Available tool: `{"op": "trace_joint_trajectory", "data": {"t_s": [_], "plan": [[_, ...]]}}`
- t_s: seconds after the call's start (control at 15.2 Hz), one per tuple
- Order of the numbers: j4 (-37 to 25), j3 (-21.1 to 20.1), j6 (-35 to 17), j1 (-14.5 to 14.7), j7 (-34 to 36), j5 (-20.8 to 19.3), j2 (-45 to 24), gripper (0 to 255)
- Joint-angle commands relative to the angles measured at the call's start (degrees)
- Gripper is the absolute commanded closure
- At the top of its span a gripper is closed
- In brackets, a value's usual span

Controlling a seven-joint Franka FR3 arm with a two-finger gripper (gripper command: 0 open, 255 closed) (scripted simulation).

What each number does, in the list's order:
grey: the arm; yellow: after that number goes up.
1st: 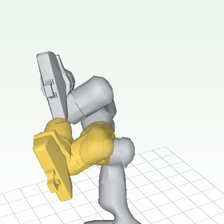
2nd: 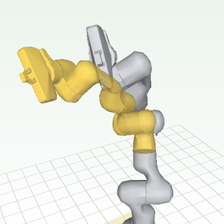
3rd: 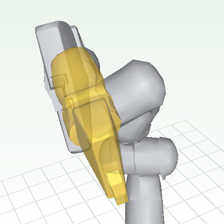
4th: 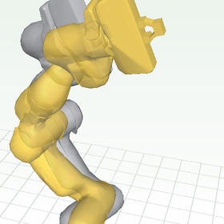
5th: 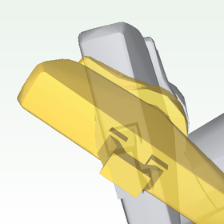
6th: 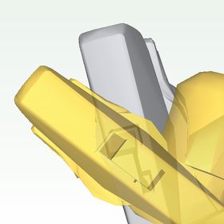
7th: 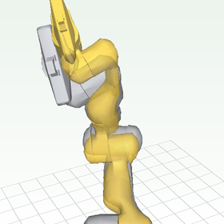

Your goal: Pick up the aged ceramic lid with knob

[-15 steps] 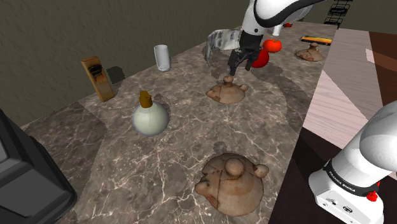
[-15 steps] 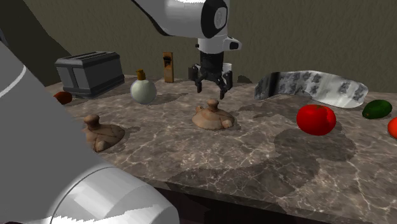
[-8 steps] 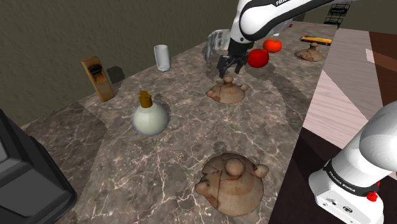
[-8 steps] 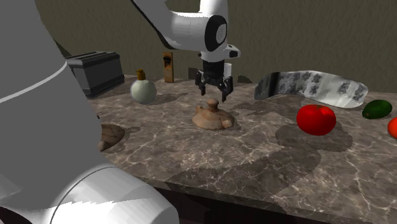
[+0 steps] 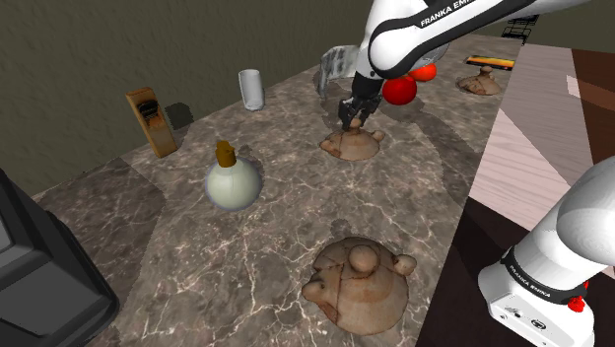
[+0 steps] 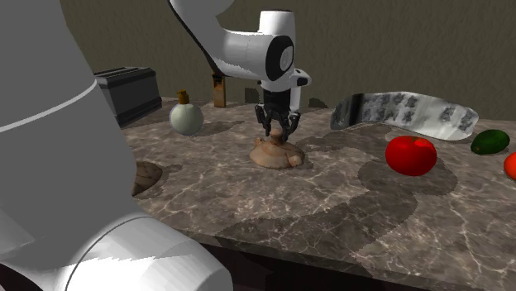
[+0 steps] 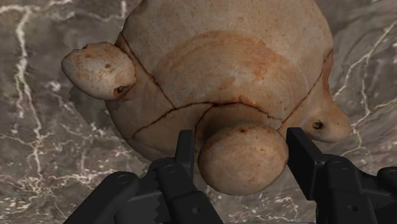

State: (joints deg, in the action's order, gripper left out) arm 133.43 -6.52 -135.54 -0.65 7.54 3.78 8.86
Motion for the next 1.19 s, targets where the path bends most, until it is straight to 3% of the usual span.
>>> {"op": "trace_joint_trajectory", "data": {"t_s": [0.0, 0.46, 1.12], "plan": [[0.0, 0.0, -0.1, 0.0, 0.0, 0.0, 0.0, 255], [0.0, 0.0, -0.1, 0.0, 0.0, 0.0, -0.1, 255], [-4.8, 0.2, 7.9, -0.1, 0.1, 0.0, 3.0, 255]]}}
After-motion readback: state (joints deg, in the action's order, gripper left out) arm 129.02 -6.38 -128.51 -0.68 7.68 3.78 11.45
